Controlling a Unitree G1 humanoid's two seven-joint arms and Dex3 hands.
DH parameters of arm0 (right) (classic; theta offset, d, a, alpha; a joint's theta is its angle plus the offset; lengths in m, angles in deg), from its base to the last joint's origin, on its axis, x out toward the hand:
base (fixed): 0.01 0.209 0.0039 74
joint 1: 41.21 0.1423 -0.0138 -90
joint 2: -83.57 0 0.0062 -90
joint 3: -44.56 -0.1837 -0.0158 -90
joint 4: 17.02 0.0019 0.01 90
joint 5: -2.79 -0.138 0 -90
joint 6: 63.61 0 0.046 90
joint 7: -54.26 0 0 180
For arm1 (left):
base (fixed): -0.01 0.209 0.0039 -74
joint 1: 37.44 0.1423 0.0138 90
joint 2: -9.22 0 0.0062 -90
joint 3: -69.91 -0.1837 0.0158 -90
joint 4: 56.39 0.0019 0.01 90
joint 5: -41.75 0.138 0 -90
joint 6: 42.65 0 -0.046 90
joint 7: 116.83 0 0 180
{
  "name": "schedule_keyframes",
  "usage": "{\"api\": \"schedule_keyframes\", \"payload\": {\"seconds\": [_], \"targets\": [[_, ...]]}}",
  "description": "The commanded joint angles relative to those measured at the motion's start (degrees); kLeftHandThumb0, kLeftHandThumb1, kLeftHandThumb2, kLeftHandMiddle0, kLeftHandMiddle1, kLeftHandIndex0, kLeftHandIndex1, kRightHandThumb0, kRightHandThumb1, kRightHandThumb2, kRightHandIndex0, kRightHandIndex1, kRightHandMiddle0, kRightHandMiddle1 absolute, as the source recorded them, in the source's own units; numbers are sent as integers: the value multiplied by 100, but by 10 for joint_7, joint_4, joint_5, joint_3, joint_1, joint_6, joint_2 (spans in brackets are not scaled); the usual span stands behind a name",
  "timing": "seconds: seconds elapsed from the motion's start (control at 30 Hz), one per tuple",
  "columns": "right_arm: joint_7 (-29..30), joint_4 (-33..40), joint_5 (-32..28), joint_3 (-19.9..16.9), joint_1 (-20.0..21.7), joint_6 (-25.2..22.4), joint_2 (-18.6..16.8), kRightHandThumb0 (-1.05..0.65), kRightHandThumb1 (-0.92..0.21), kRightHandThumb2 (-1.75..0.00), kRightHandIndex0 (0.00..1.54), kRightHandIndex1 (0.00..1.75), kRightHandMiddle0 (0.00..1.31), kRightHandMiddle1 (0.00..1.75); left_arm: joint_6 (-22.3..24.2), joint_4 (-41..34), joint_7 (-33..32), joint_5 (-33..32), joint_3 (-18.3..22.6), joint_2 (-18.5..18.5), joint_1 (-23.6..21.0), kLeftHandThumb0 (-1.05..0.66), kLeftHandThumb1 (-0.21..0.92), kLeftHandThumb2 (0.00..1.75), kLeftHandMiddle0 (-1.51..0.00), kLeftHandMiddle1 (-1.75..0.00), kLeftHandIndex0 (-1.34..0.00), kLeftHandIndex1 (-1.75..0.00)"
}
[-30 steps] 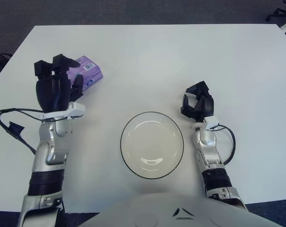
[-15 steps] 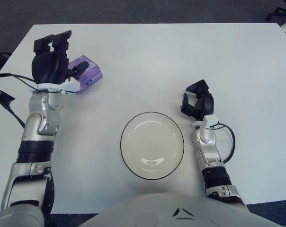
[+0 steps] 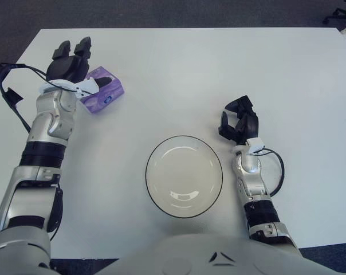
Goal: Put the tissue paper into the plate.
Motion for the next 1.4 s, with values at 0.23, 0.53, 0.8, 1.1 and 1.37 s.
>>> {"api": "schedule_keyframes", "payload": {"seconds": [0.23, 0.53, 0.8, 1.1, 1.37], "targets": [[4, -96, 8, -3, -65, -29, 3, -41, -56, -102, 60, 159, 42, 175, 0, 130, 116, -16, -67, 22, -110, -105, 89, 29, 0, 0, 0, 0], [12, -88, 6, -3, -70, -22, -2, -41, -56, -101, 61, 156, 42, 175, -14, 201, 179, 2, -129, 27, -165, -105, 92, 54, 0, 0, 0, 0], [13, -85, 6, -3, -70, -22, -4, -41, -55, -103, 63, 153, 43, 175, -39, 254, 230, -15, -159, 19, -207, -105, 92, 77, 0, 0, 0, 0], [16, -82, 5, -3, -70, -21, -7, -41, -54, -104, 64, 152, 44, 175, -111, 316, 290, -30, -186, 24, -244, -105, 92, 81, 0, 0, 0, 0], [18, -80, 7, -2, -72, -14, -7, -41, -54, -104, 64, 152, 44, 175, -160, 335, 311, -31, -209, 32, -255, -105, 92, 90, 0, 0, 0, 0]]}}
